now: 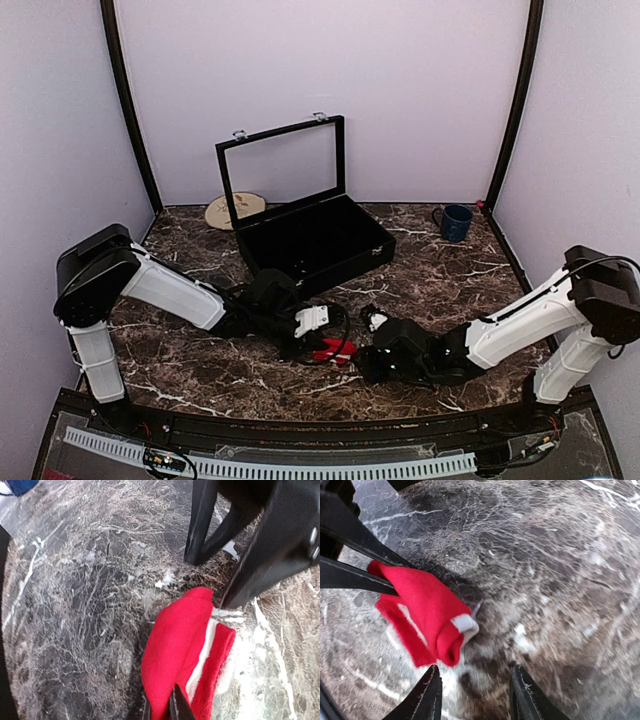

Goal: Roll the socks
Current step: Roll the sock at the center of the board.

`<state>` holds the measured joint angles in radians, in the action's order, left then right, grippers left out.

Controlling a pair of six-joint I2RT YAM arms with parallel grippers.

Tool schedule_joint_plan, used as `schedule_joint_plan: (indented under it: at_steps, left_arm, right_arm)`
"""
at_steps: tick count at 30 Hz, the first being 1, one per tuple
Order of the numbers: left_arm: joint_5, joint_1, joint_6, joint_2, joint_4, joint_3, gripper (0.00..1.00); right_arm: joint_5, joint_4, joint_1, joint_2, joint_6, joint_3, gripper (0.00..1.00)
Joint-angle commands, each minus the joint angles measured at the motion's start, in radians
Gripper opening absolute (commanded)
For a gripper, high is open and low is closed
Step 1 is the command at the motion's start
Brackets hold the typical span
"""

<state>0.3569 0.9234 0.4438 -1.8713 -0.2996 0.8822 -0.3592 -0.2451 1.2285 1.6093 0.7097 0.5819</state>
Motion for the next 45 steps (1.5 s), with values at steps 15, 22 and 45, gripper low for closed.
schedule_joint_plan:
  at_steps: [15,22,45]
  left_arm:
    - [-0.493,0.169,0.198,0.048,-0.248,-0.221,0.13]
    - [-0.618,0.226,0.242,0.018,-0.365,-0.273,0.12]
    - [-0.806,0.319,0.316,-0.078,-0.459,-0.287,0.02]
  right_arm:
    - [0.246,0.136,-0.149,-0.183,0.303,0.001,0.50]
    - [0.403,0.061,-0.212,-0.113,0.341,0.049,0.52]
    - [0.543,0.007,-0.233,0.080,0.362,0.143,0.57]
